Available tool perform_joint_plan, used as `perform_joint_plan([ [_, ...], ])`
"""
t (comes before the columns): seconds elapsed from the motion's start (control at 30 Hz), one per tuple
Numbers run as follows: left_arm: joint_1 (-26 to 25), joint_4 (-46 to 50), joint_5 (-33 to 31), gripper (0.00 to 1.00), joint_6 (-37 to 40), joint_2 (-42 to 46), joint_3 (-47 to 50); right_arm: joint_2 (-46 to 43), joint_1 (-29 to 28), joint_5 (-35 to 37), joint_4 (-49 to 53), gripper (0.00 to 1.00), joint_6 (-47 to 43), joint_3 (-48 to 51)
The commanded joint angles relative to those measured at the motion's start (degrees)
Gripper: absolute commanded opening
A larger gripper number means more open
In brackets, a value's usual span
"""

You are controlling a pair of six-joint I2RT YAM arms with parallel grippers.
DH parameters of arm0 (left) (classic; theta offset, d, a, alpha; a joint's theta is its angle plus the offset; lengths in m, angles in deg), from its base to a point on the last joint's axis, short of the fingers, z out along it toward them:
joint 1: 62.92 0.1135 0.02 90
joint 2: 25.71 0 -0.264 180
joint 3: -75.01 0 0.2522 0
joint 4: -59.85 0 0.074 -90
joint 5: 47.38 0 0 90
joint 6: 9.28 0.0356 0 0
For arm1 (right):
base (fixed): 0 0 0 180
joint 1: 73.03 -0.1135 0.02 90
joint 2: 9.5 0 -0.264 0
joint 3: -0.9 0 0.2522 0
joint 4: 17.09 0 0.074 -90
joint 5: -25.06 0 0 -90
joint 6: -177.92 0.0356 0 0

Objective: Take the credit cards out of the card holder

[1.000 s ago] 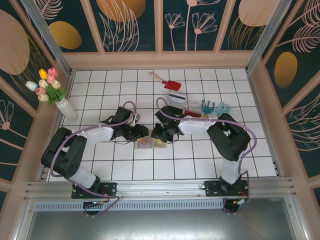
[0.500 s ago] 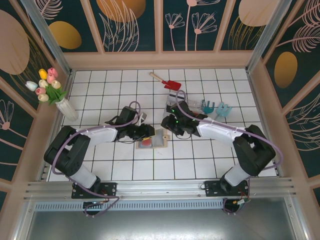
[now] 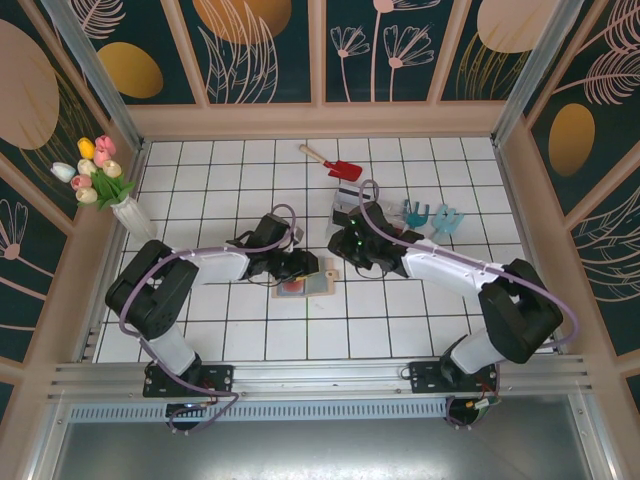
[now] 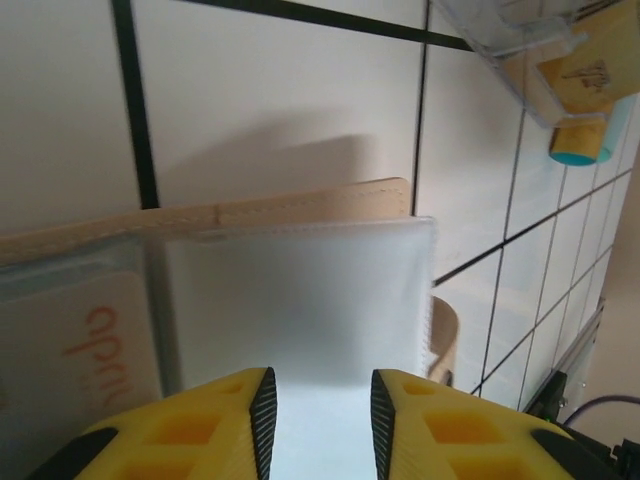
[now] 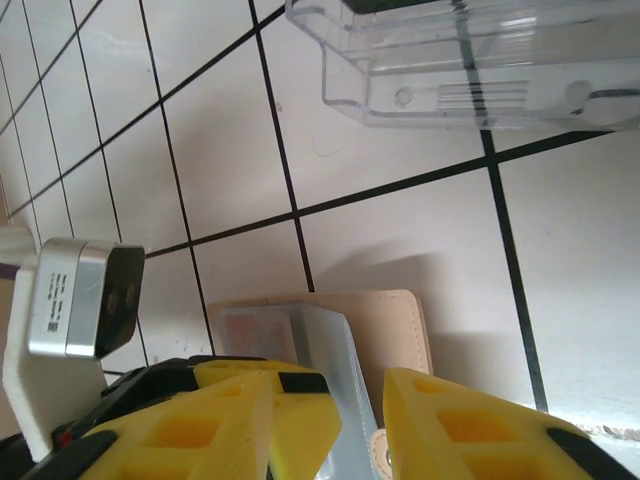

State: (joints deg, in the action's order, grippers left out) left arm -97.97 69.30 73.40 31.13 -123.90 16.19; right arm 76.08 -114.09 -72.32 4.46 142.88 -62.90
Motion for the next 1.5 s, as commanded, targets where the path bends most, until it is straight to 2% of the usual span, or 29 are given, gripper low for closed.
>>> perform_joint_plan([
  [0.0,-0.3,0.5,-1.7,0.26,-0.4,-1.5,-0.4,3.3,-1.0,-2.8,-0.7,0.28,0.1,-1.7],
  [0.2,-0.3,2.3,-2.9,0.09,0.2,-1.1,-0.6,9.0,-3.3,-4.6,2.0,0.12,0.7,-5.7],
  [0.3,-0.3,3.0,-3.6,0.05,0.3,-0.3,-0.6,11.4,-3.7,-5.8,2.7,0.10,0.8,-6.7],
  [0.4,-0.2,4.1,-4.2,0.04,0.8,4.2,-0.6,13.5,-3.7,-7.3,3.2,0.09,0.7,-7.5],
  [0.5,-0.2,8.3,-8.6,0.05,1.9,8.0,-0.8,15.5,-3.7,-7.1,5.3,0.09,0.2,-9.0],
  [0.6,0.4,13.8,-14.3,0.13,3.0,10.9,-0.5,16.8,-3.7,-6.7,6.6,0.10,-0.1,-9.7],
  [0.73,2.1,17.9,-20.5,0.32,3.0,14.4,2.2,18.2,-3.8,-6.0,8.6,0.12,-0.4,-10.7],
  [0.83,3.3,18.0,-21.0,0.43,2.3,15.7,4.2,18.8,-3.7,-5.0,9.8,0.15,-0.6,-10.9],
  [1.0,3.4,16.2,-17.7,0.48,1.6,14.2,5.5,19.3,-3.8,-5.1,10.1,0.17,-1.1,-11.1],
  [1.3,3.5,12.9,-12.7,0.40,1.8,13.2,5.2,20.3,-3.9,-5.5,10.3,0.17,-1.6,-11.5],
  [1.47,3.5,13.0,-12.2,0.41,2.7,10.5,4.3,20.7,-4.0,-5.4,10.9,0.18,-2.1,-12.2],
])
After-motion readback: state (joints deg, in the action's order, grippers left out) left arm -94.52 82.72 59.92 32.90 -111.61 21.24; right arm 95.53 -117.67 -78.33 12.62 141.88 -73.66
